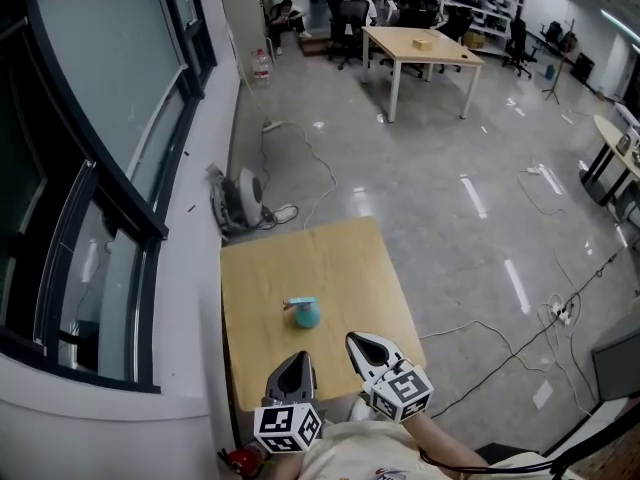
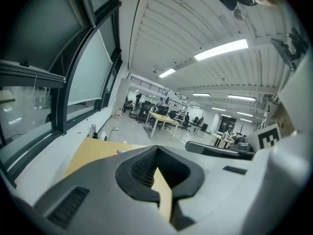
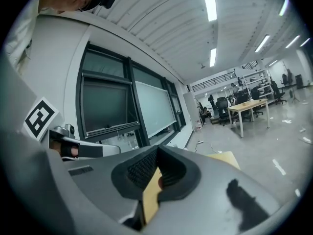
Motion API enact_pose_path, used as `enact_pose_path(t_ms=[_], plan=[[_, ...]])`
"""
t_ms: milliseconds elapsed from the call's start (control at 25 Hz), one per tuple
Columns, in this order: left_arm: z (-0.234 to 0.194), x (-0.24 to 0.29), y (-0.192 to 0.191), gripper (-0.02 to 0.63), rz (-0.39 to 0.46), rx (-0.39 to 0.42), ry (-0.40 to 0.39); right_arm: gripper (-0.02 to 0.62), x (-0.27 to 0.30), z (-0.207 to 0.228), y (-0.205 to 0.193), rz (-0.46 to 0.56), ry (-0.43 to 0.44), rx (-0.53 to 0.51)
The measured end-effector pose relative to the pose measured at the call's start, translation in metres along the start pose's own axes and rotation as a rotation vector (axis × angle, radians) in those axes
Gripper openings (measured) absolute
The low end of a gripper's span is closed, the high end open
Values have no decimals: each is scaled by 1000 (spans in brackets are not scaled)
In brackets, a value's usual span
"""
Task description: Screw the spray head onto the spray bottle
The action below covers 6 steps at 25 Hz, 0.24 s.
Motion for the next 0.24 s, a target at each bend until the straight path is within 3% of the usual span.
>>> enact_pose_path(t_ms=[240], plan=[[-3,-7,2,6,-27,25,-8,8,3,-5,-5,-12,-12,38]])
Point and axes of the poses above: the fingertips, and each gripper's own axes: x forward along the fingers, z to its right, y out of its top, the point moved 4 cm from there along -x, backward along the fingers, and after that the axes turned 2 degrees about x, right-handed, at the moved point
